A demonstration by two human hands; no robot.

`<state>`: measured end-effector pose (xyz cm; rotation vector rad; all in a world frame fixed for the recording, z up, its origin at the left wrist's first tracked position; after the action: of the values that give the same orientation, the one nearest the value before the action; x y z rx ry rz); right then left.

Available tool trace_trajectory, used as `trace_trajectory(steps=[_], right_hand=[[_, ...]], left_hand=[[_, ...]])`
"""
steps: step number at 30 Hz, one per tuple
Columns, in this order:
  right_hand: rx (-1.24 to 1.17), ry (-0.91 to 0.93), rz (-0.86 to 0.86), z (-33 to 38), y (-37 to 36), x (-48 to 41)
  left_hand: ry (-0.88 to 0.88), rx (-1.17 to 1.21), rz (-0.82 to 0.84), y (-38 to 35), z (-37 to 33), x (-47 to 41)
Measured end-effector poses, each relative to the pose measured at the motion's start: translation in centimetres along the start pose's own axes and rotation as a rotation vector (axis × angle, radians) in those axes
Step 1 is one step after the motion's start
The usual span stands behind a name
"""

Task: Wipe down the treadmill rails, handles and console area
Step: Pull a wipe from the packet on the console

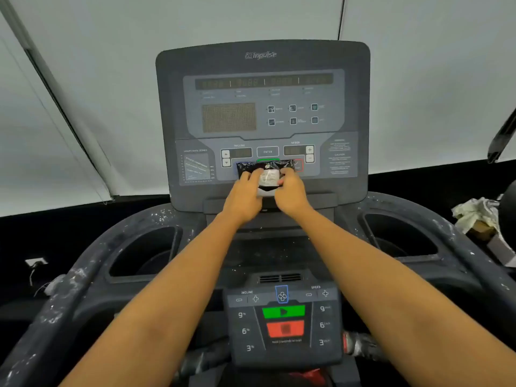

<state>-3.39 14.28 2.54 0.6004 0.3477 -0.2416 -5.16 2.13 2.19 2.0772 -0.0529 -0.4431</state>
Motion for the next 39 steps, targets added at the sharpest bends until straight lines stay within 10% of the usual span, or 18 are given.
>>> trace_trajectory(steps=[39], right_hand=[[0.417, 0.247, -0.099, 1.6, -2.1, -0.6]], left_hand=[[0.206, 0.464, -0.059, 1.9, 2.6, -2.6]])
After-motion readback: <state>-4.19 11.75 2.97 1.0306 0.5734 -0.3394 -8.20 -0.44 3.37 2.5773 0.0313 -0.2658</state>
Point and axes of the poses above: each hand's wrist, its own x-axis away from the middle knuckle, its own y-axis out of the back of the hand, z = x × y, the point moved 6 cm from there along -x, towards the middle knuckle, and after that the axes turned 10 degrees about y, right-handed, at the moved point
